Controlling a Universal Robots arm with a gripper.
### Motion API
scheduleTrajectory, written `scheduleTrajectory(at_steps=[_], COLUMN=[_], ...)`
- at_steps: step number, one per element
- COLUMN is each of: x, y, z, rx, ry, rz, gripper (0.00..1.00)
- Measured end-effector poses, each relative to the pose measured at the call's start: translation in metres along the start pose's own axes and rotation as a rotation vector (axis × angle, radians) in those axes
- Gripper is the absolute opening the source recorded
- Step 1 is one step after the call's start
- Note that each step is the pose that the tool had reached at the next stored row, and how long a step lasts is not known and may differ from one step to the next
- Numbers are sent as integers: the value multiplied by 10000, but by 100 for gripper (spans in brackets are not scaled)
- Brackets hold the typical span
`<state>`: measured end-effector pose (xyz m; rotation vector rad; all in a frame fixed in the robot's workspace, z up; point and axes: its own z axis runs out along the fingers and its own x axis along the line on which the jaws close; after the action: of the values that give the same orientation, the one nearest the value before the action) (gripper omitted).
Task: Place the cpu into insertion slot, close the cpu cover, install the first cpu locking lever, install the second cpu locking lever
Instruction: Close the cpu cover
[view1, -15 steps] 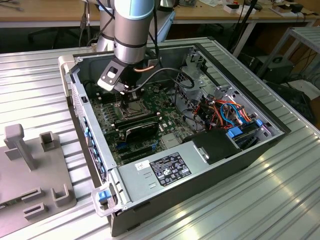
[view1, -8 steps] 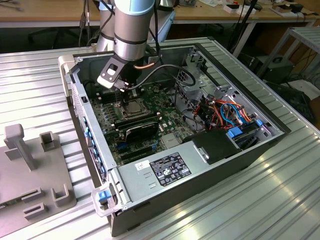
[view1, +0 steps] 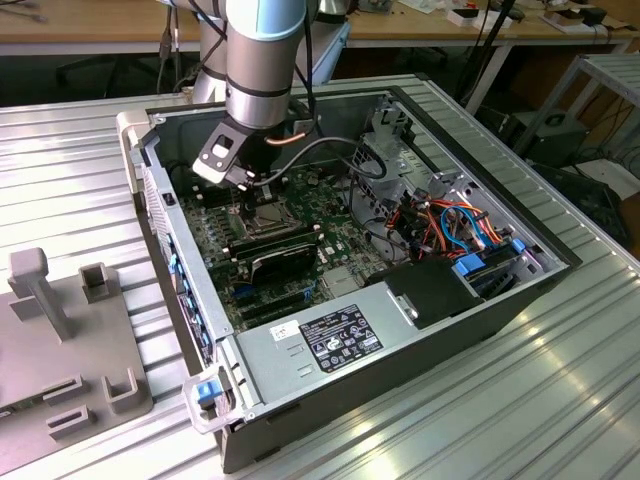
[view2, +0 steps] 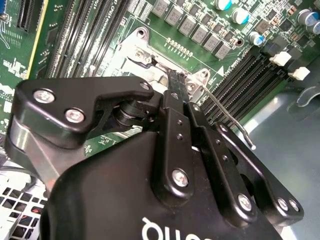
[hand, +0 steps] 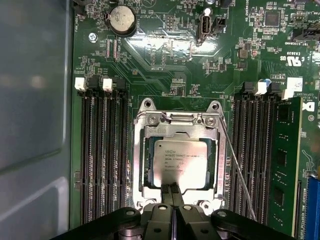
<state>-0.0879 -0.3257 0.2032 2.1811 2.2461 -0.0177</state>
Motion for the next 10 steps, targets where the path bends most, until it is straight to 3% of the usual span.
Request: scheduleTrajectory(at_steps=[4, 10], x=[3, 1], y=[3, 3], z=[-31, -87], rx=[-17, -5], ry=[18, -25], rz=[0, 0], gripper=[11, 11])
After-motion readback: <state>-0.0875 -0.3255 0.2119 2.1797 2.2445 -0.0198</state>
